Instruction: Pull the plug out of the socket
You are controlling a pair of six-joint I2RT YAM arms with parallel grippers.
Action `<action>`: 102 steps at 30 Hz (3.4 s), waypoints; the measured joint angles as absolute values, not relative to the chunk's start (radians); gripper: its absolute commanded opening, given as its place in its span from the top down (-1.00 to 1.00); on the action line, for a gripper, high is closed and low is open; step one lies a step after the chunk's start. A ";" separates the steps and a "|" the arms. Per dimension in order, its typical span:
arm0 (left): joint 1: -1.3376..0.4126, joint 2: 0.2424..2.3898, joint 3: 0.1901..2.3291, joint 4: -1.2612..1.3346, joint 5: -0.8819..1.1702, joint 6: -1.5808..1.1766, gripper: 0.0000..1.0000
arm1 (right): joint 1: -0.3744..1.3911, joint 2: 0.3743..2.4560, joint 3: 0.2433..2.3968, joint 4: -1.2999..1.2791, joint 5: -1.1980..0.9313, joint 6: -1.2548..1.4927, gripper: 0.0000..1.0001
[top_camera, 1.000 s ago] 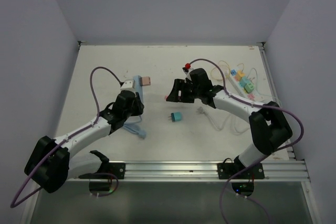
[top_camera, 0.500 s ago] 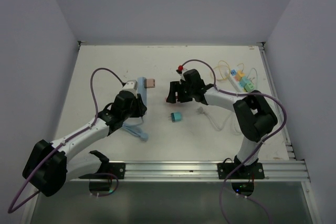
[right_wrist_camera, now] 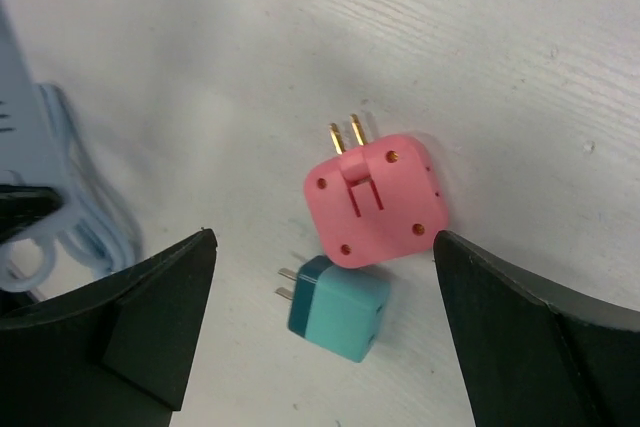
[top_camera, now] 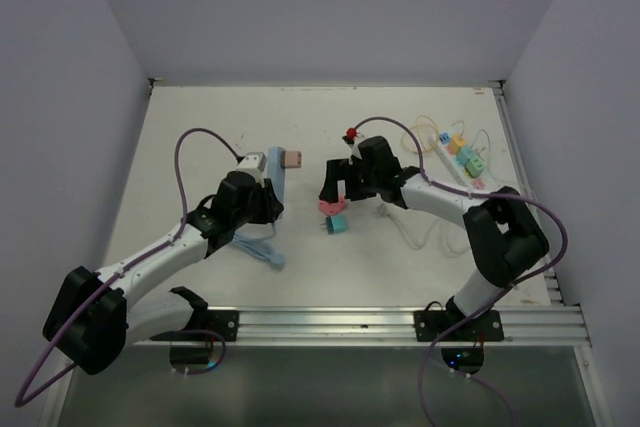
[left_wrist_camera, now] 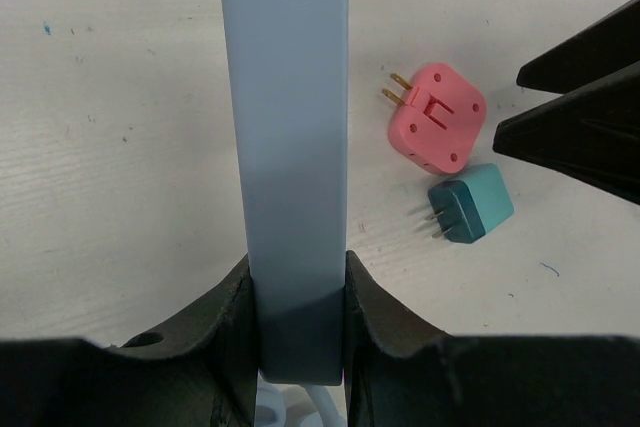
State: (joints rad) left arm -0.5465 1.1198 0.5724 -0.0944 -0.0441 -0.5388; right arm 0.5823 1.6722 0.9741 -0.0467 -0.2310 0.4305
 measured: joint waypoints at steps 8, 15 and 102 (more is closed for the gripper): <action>-0.546 1.120 0.575 -0.091 0.020 -0.513 1.00 | 0.582 1.625 1.068 0.016 -0.338 0.578 -0.79; -0.550 1.114 0.575 -0.072 0.052 -0.496 1.00 | 0.597 1.652 1.180 0.086 -0.387 0.721 -0.71; -0.007 0.928 0.665 -0.344 -0.130 -0.515 -0.99 | 0.561 1.963 1.292 -0.051 -0.252 0.657 0.74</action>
